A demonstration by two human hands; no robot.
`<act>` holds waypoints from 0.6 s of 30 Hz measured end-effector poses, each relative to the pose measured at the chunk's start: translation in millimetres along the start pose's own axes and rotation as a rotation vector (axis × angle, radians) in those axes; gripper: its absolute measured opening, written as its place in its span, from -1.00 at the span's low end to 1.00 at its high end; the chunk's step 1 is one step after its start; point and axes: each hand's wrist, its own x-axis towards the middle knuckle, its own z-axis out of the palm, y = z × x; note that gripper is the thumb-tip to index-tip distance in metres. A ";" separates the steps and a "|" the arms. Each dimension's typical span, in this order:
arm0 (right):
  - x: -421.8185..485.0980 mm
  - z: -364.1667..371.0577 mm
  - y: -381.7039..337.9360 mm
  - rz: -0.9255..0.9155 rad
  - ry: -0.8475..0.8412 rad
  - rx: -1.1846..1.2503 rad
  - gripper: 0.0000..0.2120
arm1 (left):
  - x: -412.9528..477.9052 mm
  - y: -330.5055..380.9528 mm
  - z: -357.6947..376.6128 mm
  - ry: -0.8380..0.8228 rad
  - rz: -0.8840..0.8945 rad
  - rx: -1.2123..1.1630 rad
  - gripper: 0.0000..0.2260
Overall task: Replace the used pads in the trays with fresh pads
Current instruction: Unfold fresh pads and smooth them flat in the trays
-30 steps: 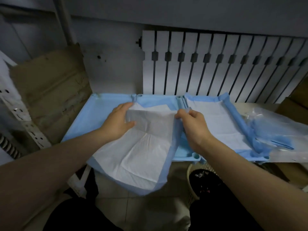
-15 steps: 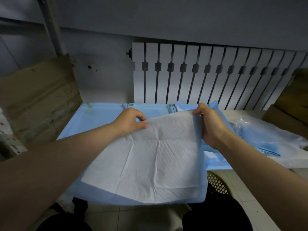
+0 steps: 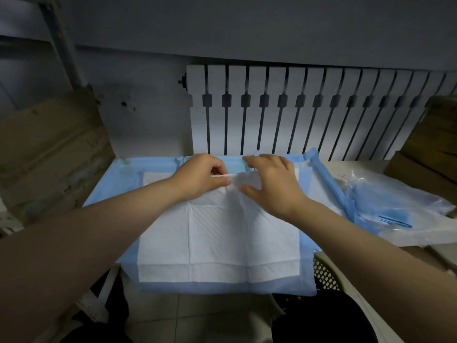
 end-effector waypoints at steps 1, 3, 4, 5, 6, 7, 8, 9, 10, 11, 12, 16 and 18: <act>2.6 3.0 -3.9 -0.012 -0.040 -0.020 -0.43 | -1.9 1.7 -1.7 -0.002 0.009 0.009 -0.90; 7.4 5.0 -9.6 -0.035 -0.056 -0.057 -0.55 | -7.3 4.1 -6.5 -0.002 0.027 0.018 -0.89; 9.8 4.4 -11.5 -0.053 -0.043 -0.076 -0.66 | -10.7 4.6 -10.0 -0.004 0.028 0.020 -0.90; 11.9 3.1 -13.4 -0.067 -0.035 -0.088 -0.76 | -14.2 3.8 -14.3 -0.011 0.024 0.026 -0.90; 13.8 0.8 -15.1 -0.079 -0.029 -0.088 -0.81 | -17.4 1.2 -19.0 -0.023 0.015 0.041 -0.90; 16.0 -1.7 -16.4 -0.082 -0.031 -0.080 -0.83 | -20.5 -3.5 -24.7 -0.042 -0.005 0.063 -0.89; 17.9 -4.7 -17.2 -0.079 -0.032 -0.068 -0.84 | -23.6 -9.0 -31.1 -0.064 -0.034 0.085 -0.89; 19.9 -8.0 -17.5 -0.070 -0.028 -0.056 -0.85 | -26.4 -16.2 -37.8 -0.079 -0.068 0.100 -0.89; 22.2 -11.8 -17.6 -0.057 -0.018 -0.051 -0.86 | -29.4 -23.8 -45.1 -0.081 -0.099 0.104 -0.90; 24.6 -15.6 -18.0 -0.039 -0.009 -0.047 -0.86 | -32.7 -30.7 -52.2 -0.068 -0.128 0.102 -0.91; 27.2 -19.9 -18.9 -0.024 -0.003 -0.045 -0.86 | -36.1 -37.4 -58.9 -0.045 -0.157 0.097 -0.91; 38.0 -36.2 -23.3 0.021 0.001 -0.048 -0.85 | -46.4 -52.7 -81.2 0.044 -0.248 0.059 -0.90; 42.7 -44.0 -29.5 0.021 0.012 -0.054 -0.85 | -52.3 -58.2 -93.2 0.083 -0.267 0.050 -0.89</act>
